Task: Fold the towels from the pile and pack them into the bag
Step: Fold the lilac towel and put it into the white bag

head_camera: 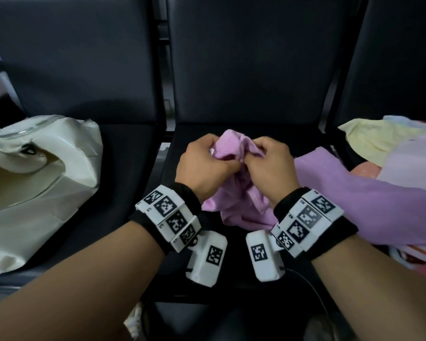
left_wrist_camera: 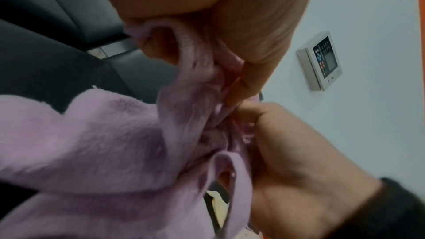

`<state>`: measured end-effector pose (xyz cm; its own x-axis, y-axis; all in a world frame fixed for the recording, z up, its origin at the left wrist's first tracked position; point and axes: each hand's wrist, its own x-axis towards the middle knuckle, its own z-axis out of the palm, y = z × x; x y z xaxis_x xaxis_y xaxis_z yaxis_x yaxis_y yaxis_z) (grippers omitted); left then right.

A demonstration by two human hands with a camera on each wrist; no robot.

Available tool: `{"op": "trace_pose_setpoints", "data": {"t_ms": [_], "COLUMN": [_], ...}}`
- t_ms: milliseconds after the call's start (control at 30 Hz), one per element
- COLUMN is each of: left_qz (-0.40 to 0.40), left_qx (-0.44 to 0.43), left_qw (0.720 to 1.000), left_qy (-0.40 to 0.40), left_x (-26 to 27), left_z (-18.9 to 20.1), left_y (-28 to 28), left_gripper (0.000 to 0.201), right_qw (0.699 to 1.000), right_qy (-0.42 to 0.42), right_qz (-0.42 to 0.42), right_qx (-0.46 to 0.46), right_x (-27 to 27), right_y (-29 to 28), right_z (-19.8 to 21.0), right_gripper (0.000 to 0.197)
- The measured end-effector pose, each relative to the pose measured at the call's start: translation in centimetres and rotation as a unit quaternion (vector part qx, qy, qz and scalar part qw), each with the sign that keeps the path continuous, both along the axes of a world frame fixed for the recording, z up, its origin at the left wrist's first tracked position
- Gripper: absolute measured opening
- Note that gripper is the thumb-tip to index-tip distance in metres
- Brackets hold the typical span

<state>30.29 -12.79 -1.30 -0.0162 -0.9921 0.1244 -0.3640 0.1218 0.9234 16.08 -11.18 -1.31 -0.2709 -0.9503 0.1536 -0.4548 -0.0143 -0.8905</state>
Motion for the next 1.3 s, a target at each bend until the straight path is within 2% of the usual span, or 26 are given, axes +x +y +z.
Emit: {"op": "trace_pose_setpoints", "data": {"t_ms": [200, 267, 400, 533, 633, 767, 900, 1000, 1100, 1233, 1300], "left_qz": [-0.024, 0.001, 0.043, 0.085, 0.106, 0.093, 0.018, -0.030, -0.040, -0.033, -0.031], "left_qx": [0.046, 0.029, -0.021, -0.058, -0.046, -0.014, 0.022, 0.044, 0.081, 0.153, 0.154], "left_qw": [0.995, 0.996, 0.998, 0.994, 0.993, 0.996, 0.997, 0.994, 0.983, 0.949, 0.947], "left_qy": [0.089, 0.080, 0.038, -0.022, -0.020, 0.006, 0.066, 0.096, 0.161, 0.275, 0.279], "left_x": [-0.5, -0.2, 0.5, 1.5, 2.4, 2.7, 2.0, 1.4, 1.0, 0.9, 0.9], "left_z": [1.1, 0.7, 0.0, 0.1, 0.0, -0.1, -0.4, -0.6, -0.2, 0.4, 0.3], "left_y": [-0.7, -1.2, -1.9, -2.1, -2.5, -2.6, -1.8, -1.2, -1.1, -1.1, -1.1], "left_gripper": [0.023, 0.023, 0.010, 0.010, 0.005, 0.010, 0.010, 0.008, 0.015, 0.034, 0.028], "right_qw": [1.000, 0.999, 0.999, 0.999, 0.999, 0.997, 0.993, 0.991, 0.990, 0.986, 0.985], "right_qy": [-0.015, -0.014, -0.010, -0.026, -0.032, -0.055, -0.119, -0.130, -0.135, -0.157, -0.161], "right_qz": [-0.011, -0.019, -0.021, -0.013, -0.019, -0.047, 0.006, 0.040, 0.038, 0.046, 0.048], "right_qx": [0.025, 0.028, 0.024, 0.019, -0.002, -0.017, 0.019, 0.011, 0.007, 0.024, 0.026], "right_x": [-1.2, -1.0, -0.4, 0.1, 0.3, 0.3, 1.3, 2.0, 1.9, 1.2, 1.1], "right_y": [-1.0, -1.2, -1.7, -2.1, -2.4, -2.6, -2.0, -1.7, -1.7, -1.6, -1.5], "right_z": [-0.2, -0.1, -0.1, 0.1, 0.2, 0.0, -0.2, -0.3, -0.1, 0.3, 0.3], "right_gripper": [0.006, 0.005, 0.022, 0.009, 0.017, 0.023, 0.022, 0.015, 0.010, 0.003, 0.007]}}
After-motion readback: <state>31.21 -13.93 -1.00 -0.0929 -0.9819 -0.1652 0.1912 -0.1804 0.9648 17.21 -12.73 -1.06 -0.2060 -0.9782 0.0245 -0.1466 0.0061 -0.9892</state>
